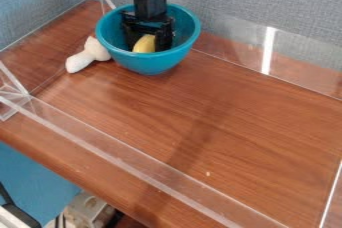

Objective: Remove the yellow object from the blue bowl and put it on the table

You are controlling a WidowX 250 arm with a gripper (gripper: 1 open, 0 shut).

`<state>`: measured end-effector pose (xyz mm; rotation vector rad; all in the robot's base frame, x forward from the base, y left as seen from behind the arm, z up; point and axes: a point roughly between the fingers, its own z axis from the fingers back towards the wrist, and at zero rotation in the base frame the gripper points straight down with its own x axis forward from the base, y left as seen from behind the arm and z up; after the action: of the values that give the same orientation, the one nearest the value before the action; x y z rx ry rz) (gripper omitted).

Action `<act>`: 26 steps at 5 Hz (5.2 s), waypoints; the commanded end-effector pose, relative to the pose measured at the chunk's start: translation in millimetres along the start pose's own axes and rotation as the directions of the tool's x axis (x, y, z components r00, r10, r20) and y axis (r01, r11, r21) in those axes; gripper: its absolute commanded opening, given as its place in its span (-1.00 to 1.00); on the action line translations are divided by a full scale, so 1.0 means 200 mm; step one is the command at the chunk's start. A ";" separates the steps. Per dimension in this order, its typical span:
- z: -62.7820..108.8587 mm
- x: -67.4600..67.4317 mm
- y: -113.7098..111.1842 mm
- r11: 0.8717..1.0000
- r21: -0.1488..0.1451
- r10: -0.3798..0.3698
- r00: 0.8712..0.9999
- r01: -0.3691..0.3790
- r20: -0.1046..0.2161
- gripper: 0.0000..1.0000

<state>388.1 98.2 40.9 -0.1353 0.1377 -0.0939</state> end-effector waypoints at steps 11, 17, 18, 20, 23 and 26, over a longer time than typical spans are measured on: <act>0.64 -0.33 -0.53 0.989 -0.052 -0.091 0.844 0.139 0.529 -1.00; 0.16 -0.52 -1.18 0.922 0.026 -0.363 0.839 0.387 0.406 -1.00; 0.04 -0.54 -1.16 0.923 0.038 -0.372 0.862 0.383 0.345 -1.00; -0.07 -0.54 -1.10 0.944 0.115 -0.328 0.917 0.309 0.227 -1.00; 0.05 -0.55 -1.09 0.955 0.112 -0.296 0.922 0.276 0.251 1.00; 0.33 -0.59 -1.03 0.963 0.136 -0.267 0.905 0.235 0.332 1.00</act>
<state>257.6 -85.7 129.4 -0.0642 -0.1633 -0.3446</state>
